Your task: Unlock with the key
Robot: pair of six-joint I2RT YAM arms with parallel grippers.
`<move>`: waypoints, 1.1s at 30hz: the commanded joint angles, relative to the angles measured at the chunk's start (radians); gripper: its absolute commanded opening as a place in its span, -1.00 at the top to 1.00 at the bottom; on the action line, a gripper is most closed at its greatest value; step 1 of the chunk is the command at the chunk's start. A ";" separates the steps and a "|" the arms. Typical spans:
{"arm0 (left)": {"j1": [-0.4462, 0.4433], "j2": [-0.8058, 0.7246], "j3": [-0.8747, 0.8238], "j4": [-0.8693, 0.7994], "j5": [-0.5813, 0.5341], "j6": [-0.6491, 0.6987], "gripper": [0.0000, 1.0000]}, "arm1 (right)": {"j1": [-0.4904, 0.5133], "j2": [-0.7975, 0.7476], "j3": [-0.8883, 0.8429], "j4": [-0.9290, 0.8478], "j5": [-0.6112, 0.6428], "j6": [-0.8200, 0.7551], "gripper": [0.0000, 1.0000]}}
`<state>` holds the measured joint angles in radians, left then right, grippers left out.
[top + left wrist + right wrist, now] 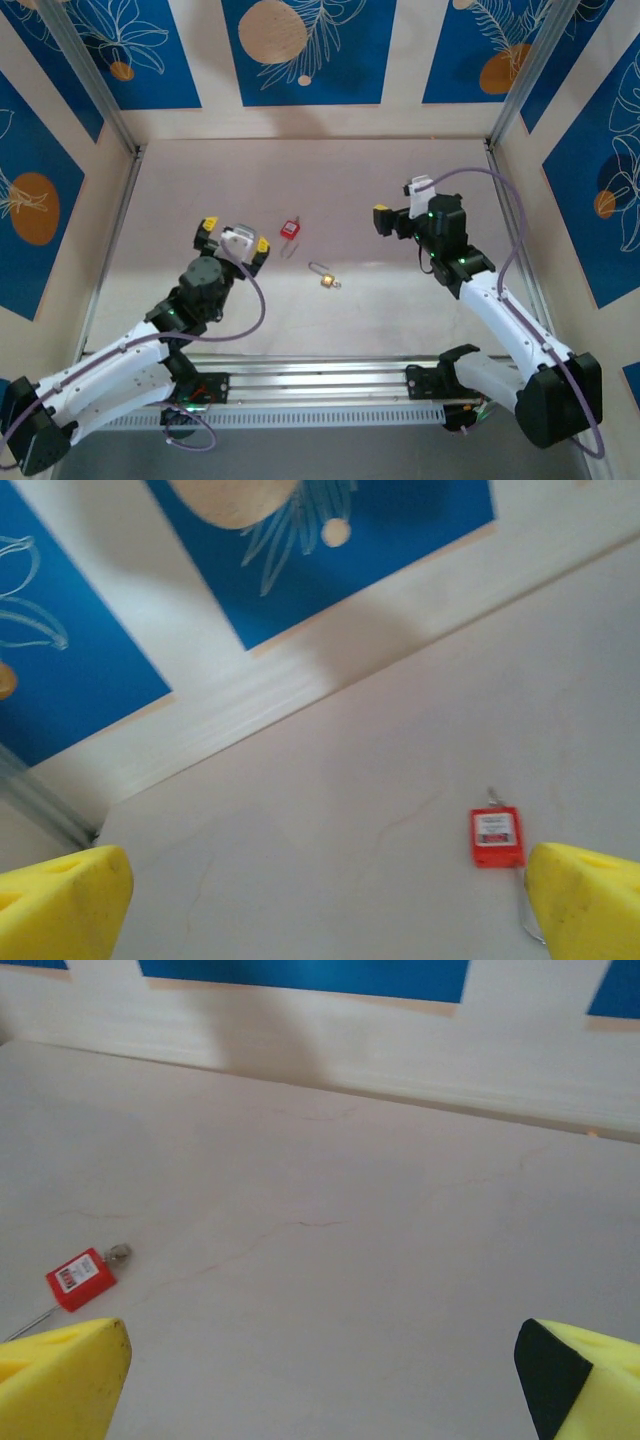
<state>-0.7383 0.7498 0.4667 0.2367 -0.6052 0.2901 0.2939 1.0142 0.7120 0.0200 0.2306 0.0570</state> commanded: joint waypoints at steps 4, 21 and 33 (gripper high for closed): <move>0.251 0.051 -0.091 0.168 0.218 -0.067 -1.00 | -0.121 -0.009 -0.130 0.187 -0.236 -0.031 -0.98; 0.562 0.723 -0.254 0.945 0.377 -0.169 -1.00 | -0.240 0.094 -0.332 0.521 -0.316 -0.077 -0.98; 0.571 0.836 -0.214 0.968 0.381 -0.170 -1.00 | -0.270 0.264 -0.434 0.803 -0.293 -0.070 -0.98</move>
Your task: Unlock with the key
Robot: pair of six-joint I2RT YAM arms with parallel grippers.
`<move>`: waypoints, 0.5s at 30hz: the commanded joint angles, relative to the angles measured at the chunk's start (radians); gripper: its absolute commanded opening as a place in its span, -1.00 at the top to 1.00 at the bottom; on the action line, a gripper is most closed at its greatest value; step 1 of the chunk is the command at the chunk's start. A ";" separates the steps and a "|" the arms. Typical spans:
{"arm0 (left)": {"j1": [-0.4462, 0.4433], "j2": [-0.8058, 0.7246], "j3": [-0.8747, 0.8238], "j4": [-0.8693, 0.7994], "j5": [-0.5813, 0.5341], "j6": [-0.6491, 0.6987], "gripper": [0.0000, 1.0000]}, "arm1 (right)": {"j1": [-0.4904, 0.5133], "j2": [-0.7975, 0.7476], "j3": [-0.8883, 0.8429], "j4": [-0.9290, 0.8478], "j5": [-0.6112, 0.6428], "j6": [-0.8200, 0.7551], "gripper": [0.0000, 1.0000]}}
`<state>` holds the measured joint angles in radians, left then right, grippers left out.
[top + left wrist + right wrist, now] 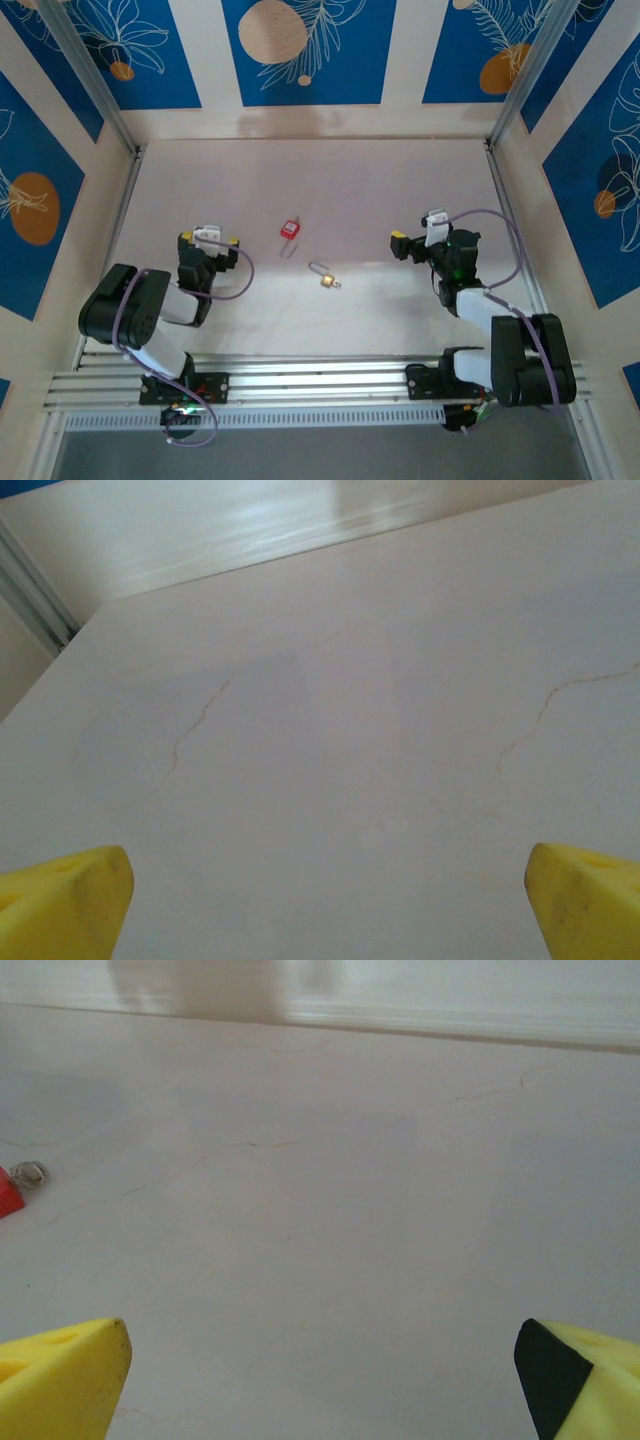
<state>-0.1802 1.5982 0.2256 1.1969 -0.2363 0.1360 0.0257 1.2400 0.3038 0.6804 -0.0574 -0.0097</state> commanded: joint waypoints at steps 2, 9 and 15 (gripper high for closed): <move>0.012 -0.017 0.042 -0.026 0.006 -0.017 -1.00 | 0.002 0.066 -0.035 0.194 0.005 0.010 -0.98; 0.014 -0.018 0.094 -0.122 -0.108 -0.061 -1.00 | 0.026 0.199 -0.044 0.338 0.043 0.000 -0.98; 0.016 -0.018 0.098 -0.129 -0.104 -0.062 -1.00 | 0.021 0.260 -0.015 0.331 0.066 0.012 -0.98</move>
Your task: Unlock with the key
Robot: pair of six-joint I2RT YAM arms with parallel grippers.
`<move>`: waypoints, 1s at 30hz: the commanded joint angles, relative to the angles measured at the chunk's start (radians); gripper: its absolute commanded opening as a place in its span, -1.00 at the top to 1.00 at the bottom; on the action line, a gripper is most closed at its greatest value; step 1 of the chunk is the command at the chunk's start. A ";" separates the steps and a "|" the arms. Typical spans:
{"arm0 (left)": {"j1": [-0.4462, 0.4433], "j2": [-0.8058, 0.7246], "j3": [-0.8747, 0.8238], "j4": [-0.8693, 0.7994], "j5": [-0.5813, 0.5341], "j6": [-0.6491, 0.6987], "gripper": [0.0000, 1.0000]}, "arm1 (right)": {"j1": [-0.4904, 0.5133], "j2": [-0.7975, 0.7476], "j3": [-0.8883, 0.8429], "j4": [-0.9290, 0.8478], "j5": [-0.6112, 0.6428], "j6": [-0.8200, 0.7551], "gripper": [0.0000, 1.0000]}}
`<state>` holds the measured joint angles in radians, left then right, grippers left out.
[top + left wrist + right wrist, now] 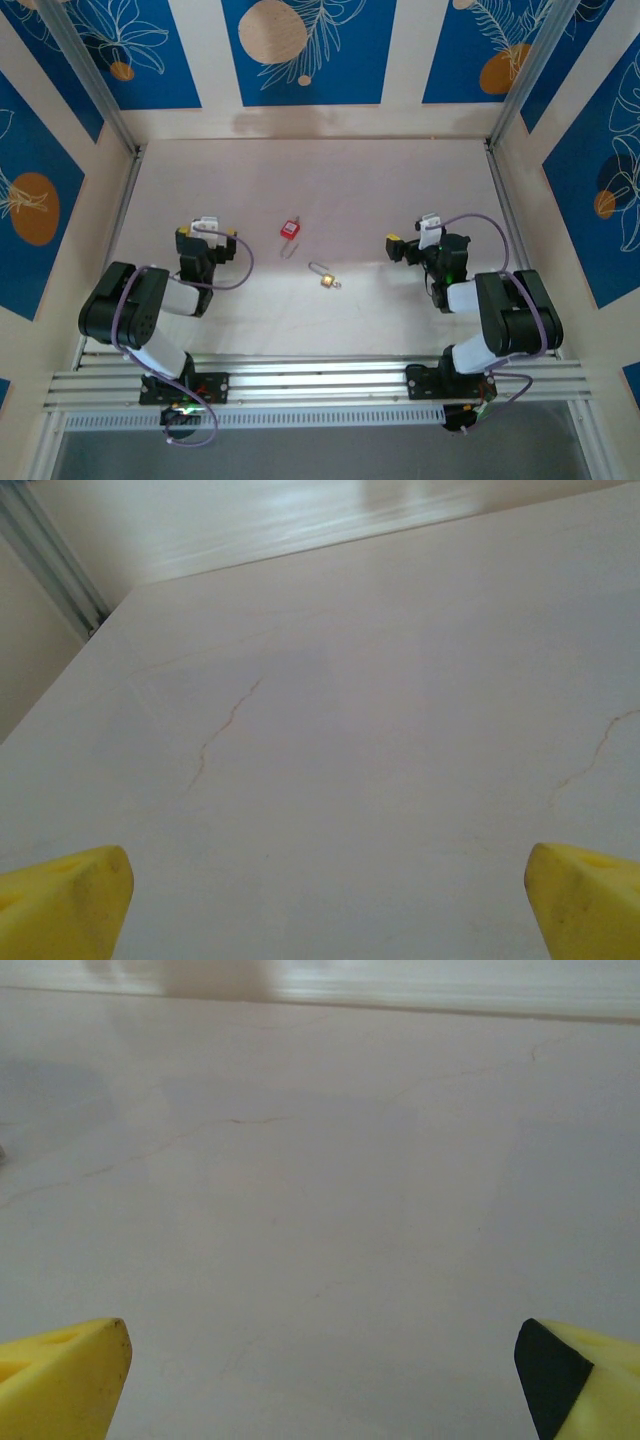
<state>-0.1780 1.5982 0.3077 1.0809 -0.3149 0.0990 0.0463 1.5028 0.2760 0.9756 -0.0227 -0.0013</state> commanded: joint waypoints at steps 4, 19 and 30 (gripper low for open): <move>0.014 -0.020 0.016 -0.013 -0.024 -0.025 -1.00 | -0.014 0.003 0.054 -0.029 0.023 0.018 -0.98; 0.014 -0.020 0.016 -0.013 -0.025 -0.025 -1.00 | -0.066 0.020 0.145 -0.178 0.026 0.096 -0.98; 0.014 -0.019 0.016 -0.013 -0.026 -0.025 -1.00 | -0.056 0.020 0.145 -0.178 0.048 0.090 -0.98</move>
